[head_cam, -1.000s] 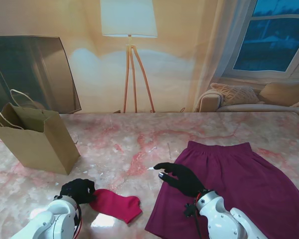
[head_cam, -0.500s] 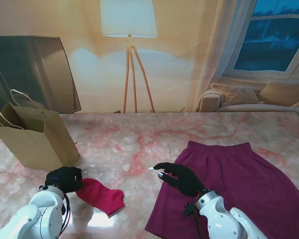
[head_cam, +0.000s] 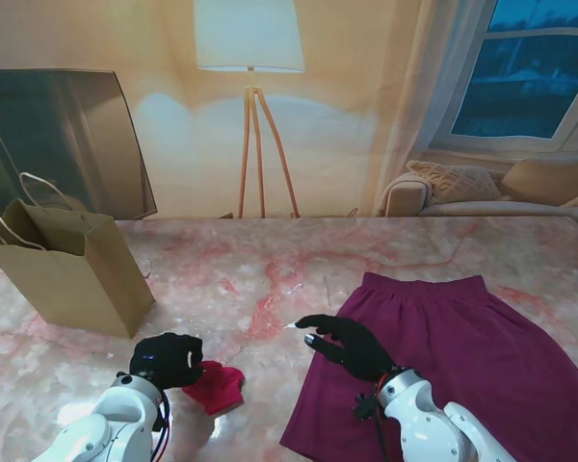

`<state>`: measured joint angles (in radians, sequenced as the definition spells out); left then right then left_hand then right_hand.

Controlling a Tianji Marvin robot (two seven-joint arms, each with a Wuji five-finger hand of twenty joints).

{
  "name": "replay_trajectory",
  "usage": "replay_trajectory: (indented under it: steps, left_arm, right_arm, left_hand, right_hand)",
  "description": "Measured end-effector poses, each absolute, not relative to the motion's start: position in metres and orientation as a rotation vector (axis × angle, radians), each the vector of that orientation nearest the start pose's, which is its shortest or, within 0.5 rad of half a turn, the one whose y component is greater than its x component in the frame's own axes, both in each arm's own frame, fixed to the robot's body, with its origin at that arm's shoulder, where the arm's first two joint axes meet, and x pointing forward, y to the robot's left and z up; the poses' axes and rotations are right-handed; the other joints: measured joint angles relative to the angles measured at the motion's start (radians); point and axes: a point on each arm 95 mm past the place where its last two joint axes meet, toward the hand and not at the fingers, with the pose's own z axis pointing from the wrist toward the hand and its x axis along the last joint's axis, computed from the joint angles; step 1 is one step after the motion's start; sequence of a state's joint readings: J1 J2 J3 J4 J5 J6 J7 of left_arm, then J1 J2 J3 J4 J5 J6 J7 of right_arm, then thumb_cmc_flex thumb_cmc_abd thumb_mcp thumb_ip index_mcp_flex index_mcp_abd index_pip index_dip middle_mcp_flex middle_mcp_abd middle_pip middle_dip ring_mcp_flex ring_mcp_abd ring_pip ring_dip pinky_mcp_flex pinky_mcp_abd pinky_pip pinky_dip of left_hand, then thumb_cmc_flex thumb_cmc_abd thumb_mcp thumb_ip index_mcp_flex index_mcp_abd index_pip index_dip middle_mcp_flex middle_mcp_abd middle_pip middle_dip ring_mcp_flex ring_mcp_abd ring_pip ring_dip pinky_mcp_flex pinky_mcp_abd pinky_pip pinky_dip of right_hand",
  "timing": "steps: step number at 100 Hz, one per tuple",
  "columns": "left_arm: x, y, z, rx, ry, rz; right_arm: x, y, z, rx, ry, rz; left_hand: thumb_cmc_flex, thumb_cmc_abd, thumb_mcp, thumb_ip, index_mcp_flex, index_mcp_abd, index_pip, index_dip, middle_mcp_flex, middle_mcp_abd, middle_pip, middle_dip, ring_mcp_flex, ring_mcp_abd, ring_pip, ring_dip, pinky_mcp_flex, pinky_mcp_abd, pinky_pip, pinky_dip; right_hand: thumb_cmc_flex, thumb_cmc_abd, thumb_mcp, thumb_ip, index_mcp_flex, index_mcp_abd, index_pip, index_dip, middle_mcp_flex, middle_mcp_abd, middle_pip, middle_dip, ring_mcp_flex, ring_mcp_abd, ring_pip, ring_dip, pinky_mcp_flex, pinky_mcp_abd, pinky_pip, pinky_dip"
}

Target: Fold the socks and the shorts into the kraft paper bag

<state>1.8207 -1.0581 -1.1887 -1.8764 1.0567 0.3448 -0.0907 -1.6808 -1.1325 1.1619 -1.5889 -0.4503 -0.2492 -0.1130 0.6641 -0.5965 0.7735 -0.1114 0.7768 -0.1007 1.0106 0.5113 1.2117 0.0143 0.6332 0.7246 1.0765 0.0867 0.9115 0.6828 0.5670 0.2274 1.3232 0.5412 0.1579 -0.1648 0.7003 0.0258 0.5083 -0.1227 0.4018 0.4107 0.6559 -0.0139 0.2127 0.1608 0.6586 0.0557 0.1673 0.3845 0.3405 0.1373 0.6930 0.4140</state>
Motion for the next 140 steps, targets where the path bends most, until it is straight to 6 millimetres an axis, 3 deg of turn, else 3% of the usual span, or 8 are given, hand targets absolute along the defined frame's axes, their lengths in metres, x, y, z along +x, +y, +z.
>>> replay_trajectory:
  steps: [36,53,69,79,93,106,123,140]
  left_arm:
    - [0.313,-0.038,-0.342,-1.345,1.584,-1.254]
    - [0.310,-0.040,-0.348,-1.406,1.671,-1.276]
    - [0.304,-0.033,-0.341,-1.466,1.662,-1.301]
    - [0.303,-0.031,-0.337,-1.451,1.620,-1.314]
    - [0.307,-0.024,-0.333,-1.423,1.470,-1.289]
    - [0.314,-0.023,-0.339,-1.419,1.507,-1.194]
    - [0.327,-0.025,-0.354,-1.442,1.556,-1.136]
    - [0.334,-0.026,-0.367,-1.462,1.579,-1.090]
  right_arm:
    - [0.351,0.034,-0.360,-1.925,-1.406,-2.357]
    - [0.350,0.034,-0.360,-1.927,-1.404,-2.355]
    - [0.350,0.032,-0.361,-1.935,-1.402,-2.356]
    - [0.349,0.032,-0.361,-1.936,-1.403,-2.356]
    - [0.349,0.032,-0.361,-1.934,-1.403,-2.356]
    - [0.349,0.033,-0.361,-1.932,-1.404,-2.354]
    - [0.349,0.033,-0.361,-1.931,-1.403,-2.353]
    - [0.349,0.033,-0.361,-1.934,-1.403,-2.351]
  left_hand:
    - [-0.001,-0.026,0.000,0.000,0.022,-0.009,0.002,-0.035,0.011,0.000,0.007,0.000,0.012,-0.002,0.002,0.001,0.014,-0.013,0.001,0.000]
    - [-0.161,0.039,-0.156,0.000,0.020,0.051,-0.247,-0.047,-0.076,0.000,-0.086,-0.027,-0.070,-0.002,-0.066,0.004,-0.082,-0.001,-0.076,0.000]
    - [-0.172,0.129,-0.353,0.018,0.020,0.063,-0.403,-0.100,-0.149,0.025,-0.135,-0.060,-0.155,0.022,-0.145,0.029,-0.177,0.043,-0.171,0.000]
    - [-0.170,0.177,-0.395,0.039,0.035,0.064,-0.427,-0.112,-0.165,0.039,-0.159,-0.078,-0.170,0.033,-0.162,0.039,-0.198,0.052,-0.183,0.001]
    - [-0.167,0.178,-0.184,0.039,0.025,0.070,-0.427,-0.112,-0.216,0.040,-0.212,-0.119,-0.211,0.034,-0.214,0.039,-0.212,0.052,-0.190,0.023]
    - [-0.124,0.153,-0.051,0.039,-0.036,0.093,-0.477,-0.130,-0.296,0.046,-0.324,-0.242,-0.236,0.034,-0.324,-0.020,-0.213,0.038,-0.201,0.023]
    - [-0.107,0.131,0.002,0.039,-0.175,0.154,-0.646,-0.210,-0.390,0.061,-0.372,-0.340,-0.276,0.034,-0.377,-0.056,-0.213,0.020,-0.217,0.023]
    - [-0.105,0.099,0.002,0.039,-0.288,0.214,-0.784,-0.300,-0.453,0.064,-0.308,-0.291,-0.322,0.034,-0.403,-0.059,-0.267,0.013,-0.276,0.017]
  right_hand:
    - [0.000,0.000,0.000,0.000,0.000,0.000,0.000,0.000,0.000,0.000,0.000,0.000,0.000,0.000,0.000,0.000,0.000,0.000,0.000,0.000]
    - [0.000,0.000,0.000,0.000,0.000,0.000,0.000,0.000,0.000,0.000,0.000,0.000,0.000,0.000,0.000,0.000,0.000,0.000,0.000,0.000]
    - [0.000,0.000,0.000,0.000,0.000,0.000,0.000,0.000,0.000,0.000,0.000,0.000,0.000,0.000,0.000,0.000,0.000,0.000,0.000,0.000]
    - [0.000,0.000,0.000,0.000,0.000,0.000,0.000,0.000,0.000,0.000,0.000,0.000,0.000,0.000,0.000,0.000,0.000,0.000,0.000,0.000]
    - [0.000,0.000,0.000,0.000,0.000,0.000,0.000,0.000,0.000,0.000,0.000,0.000,0.000,0.000,0.000,0.000,0.000,0.000,0.000,0.000]
    - [0.000,0.000,0.000,0.000,0.000,0.000,0.000,0.000,0.000,0.000,0.000,0.000,0.000,0.000,0.000,0.000,0.000,0.000,0.000,0.000]
    - [0.000,0.000,0.000,0.000,0.000,0.000,0.000,0.000,0.000,0.000,0.000,0.000,0.000,0.000,0.000,0.000,0.000,0.000,0.000,0.000]
    - [0.000,0.000,0.000,0.000,0.000,0.000,0.000,0.000,0.000,0.000,0.000,0.000,0.000,0.000,0.000,0.000,0.000,0.000,0.000,0.000]
